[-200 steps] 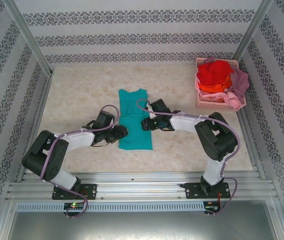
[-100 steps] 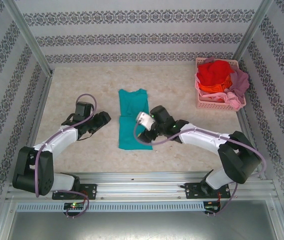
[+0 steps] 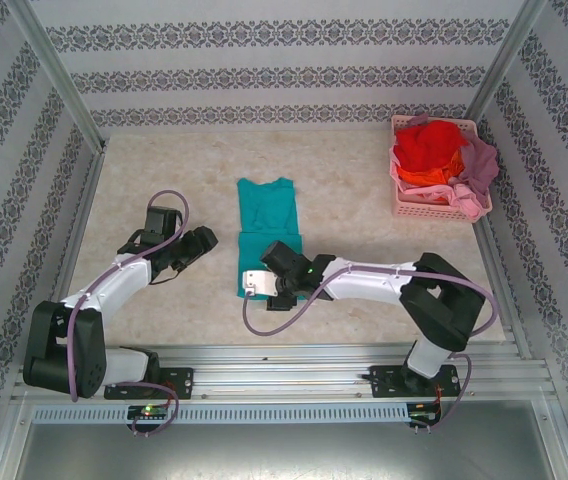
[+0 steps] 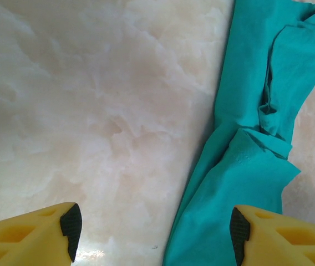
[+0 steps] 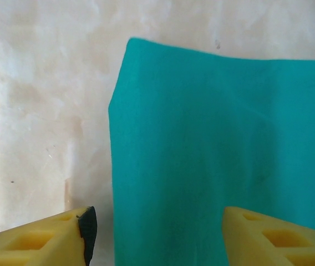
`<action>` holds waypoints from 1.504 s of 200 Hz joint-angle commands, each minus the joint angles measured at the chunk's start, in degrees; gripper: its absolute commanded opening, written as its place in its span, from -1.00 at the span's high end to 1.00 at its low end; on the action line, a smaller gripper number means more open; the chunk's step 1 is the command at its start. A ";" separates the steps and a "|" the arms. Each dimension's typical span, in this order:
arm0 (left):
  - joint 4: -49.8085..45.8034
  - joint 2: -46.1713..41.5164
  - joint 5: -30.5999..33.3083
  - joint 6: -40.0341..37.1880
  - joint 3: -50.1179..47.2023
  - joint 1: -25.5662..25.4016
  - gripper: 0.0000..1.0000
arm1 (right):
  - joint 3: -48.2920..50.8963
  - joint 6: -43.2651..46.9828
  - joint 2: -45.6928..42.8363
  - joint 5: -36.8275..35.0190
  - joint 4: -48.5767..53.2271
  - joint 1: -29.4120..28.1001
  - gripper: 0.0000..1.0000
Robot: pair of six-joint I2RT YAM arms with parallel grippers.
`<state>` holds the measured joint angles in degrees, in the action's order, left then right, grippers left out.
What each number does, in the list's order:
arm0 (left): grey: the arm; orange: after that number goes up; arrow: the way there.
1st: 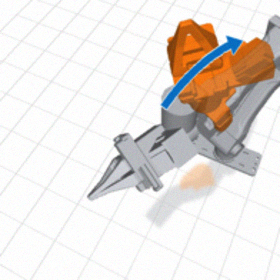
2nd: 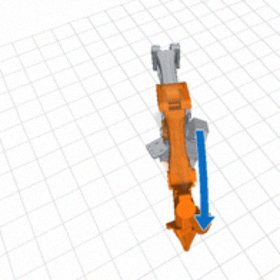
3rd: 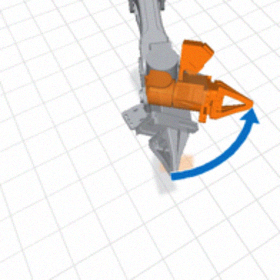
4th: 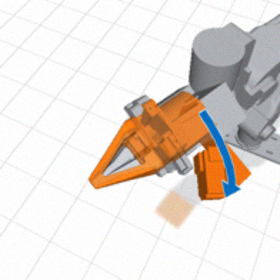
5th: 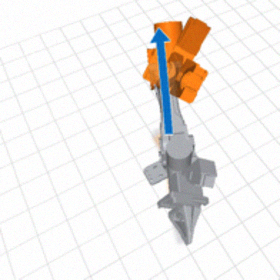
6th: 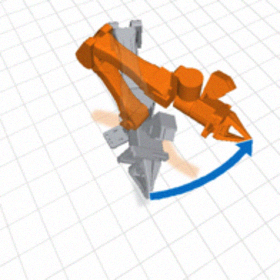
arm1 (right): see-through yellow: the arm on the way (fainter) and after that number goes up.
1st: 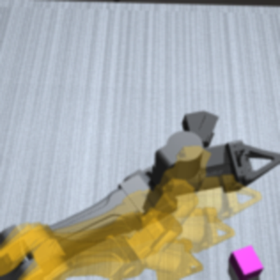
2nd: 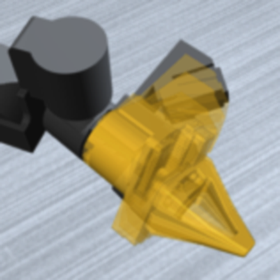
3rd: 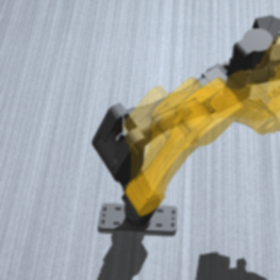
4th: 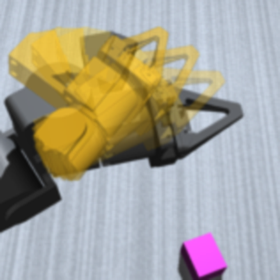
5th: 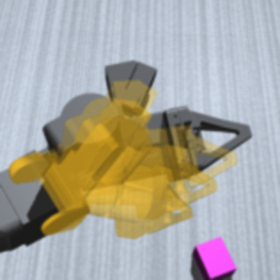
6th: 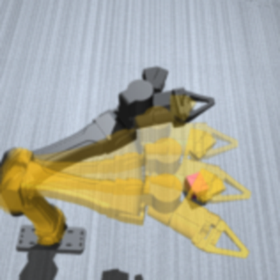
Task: Fold and stack the t-shirts
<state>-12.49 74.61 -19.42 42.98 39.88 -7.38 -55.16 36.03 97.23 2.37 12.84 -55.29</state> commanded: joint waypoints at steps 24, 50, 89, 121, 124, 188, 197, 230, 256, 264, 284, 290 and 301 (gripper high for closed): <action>-0.98 -0.18 -0.49 -1.61 -1.21 0.57 -0.44 | -2.39 1.94 4.69 -0.22 0.37 -0.44 -0.21; -0.52 0.09 -0.88 -1.50 -1.39 0.53 -0.44 | -3.38 1.64 6.88 -0.81 0.20 -0.43 -0.10; -0.06 0.26 -1.44 -1.51 -1.54 0.57 -0.44 | -3.84 1.39 6.51 -2.39 1.86 -0.35 0.76; 2.58 1.10 -3.65 -0.40 -1.78 0.23 -0.43 | -3.13 -0.08 2.53 -1.26 5.29 -0.44 1.00; 2.96 1.23 -3.95 -0.22 -1.74 0.11 -0.43 | -2.93 -0.46 2.09 -0.90 5.67 -0.44 1.00; 16.06 7.01 -5.57 6.27 -1.23 -9.23 -0.47 | 2.85 -9.67 -8.86 4.34 12.91 -0.79 1.00; 17.72 8.42 -5.60 7.00 -0.88 -10.73 -0.47 | 3.27 -10.36 -10.00 4.47 13.53 -0.79 1.00; 21.52 14.86 -5.50 8.49 1.19 -14.27 -0.24 | 2.72 -10.98 -12.34 4.57 15.47 -0.74 1.00; 23.56 18.66 -5.98 9.40 1.97 -14.78 0.03 | 1.58 -10.55 -13.03 4.48 16.41 -0.77 1.00; 23.42 19.43 -5.98 9.25 2.35 -14.77 0.09 | 1.33 -10.50 -13.18 4.48 16.63 -0.71 1.00; 22.67 20.84 -5.98 8.62 3.50 -14.84 0.20 | 0.85 -10.40 -13.42 4.81 17.23 -0.70 1.00; 22.44 21.22 -6.00 8.40 3.82 -14.81 0.23 | 0.65 -10.37 -13.56 4.92 17.51 -0.70 1.00; 21.92 21.94 -6.39 8.02 4.35 -14.74 0.26 | 0.25 -10.39 -13.97 5.25 17.95 -0.70 1.00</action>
<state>7.29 95.31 -25.08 51.46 41.82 -21.69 -52.80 26.70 85.10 5.69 28.18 -55.40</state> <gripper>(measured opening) 0.381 0.054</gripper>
